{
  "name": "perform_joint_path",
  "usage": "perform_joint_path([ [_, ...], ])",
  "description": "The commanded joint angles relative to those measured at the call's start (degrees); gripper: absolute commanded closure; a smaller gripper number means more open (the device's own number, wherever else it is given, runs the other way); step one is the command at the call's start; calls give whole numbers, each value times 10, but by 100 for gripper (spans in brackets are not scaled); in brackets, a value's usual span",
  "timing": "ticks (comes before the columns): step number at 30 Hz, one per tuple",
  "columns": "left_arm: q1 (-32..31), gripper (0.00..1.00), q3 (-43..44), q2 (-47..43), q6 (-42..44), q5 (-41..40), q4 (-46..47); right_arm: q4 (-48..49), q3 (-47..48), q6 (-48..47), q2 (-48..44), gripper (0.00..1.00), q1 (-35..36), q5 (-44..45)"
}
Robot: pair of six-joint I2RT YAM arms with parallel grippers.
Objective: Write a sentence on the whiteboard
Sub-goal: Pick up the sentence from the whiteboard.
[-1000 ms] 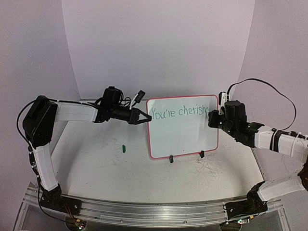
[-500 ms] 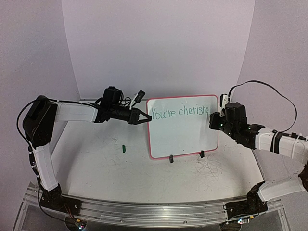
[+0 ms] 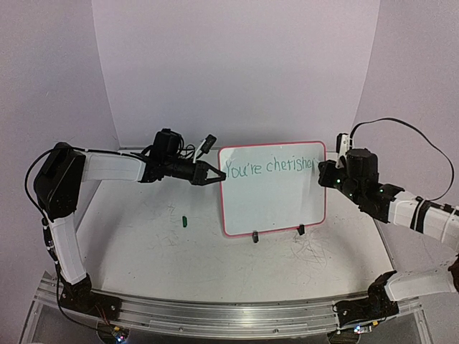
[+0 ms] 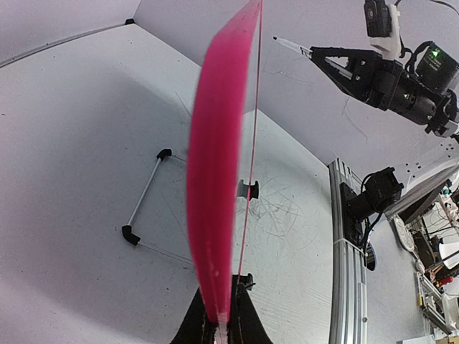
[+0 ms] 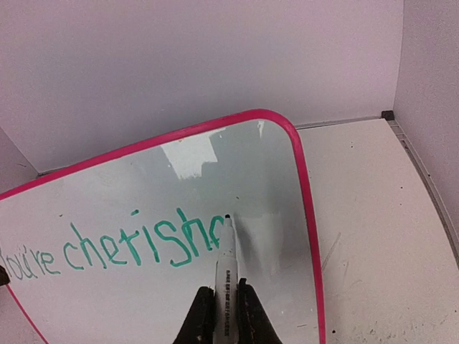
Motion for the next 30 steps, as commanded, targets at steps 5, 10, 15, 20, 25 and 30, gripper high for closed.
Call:
perform_joint_path([
  [5,1,100,-6,-22,33,-30,-8,26,9,-5,17,100,-20,-23],
  [10,1,100,-6,-21,33,-30,-8,28,7,0,25,100,-23,-25],
  [15,1,100,-5,-20,33,-31,-8,31,8,2,31,100,-24,-15],
  [20,0,100,-5,-18,34,-31,-8,31,16,2,42,100,-23,-3],
  [25,1,100,-4,-17,34,-30,-8,35,23,-9,46,100,-24,-8],
  [30,1,100,-2,-15,33,-28,-9,38,28,-17,47,100,-23,-28],
])
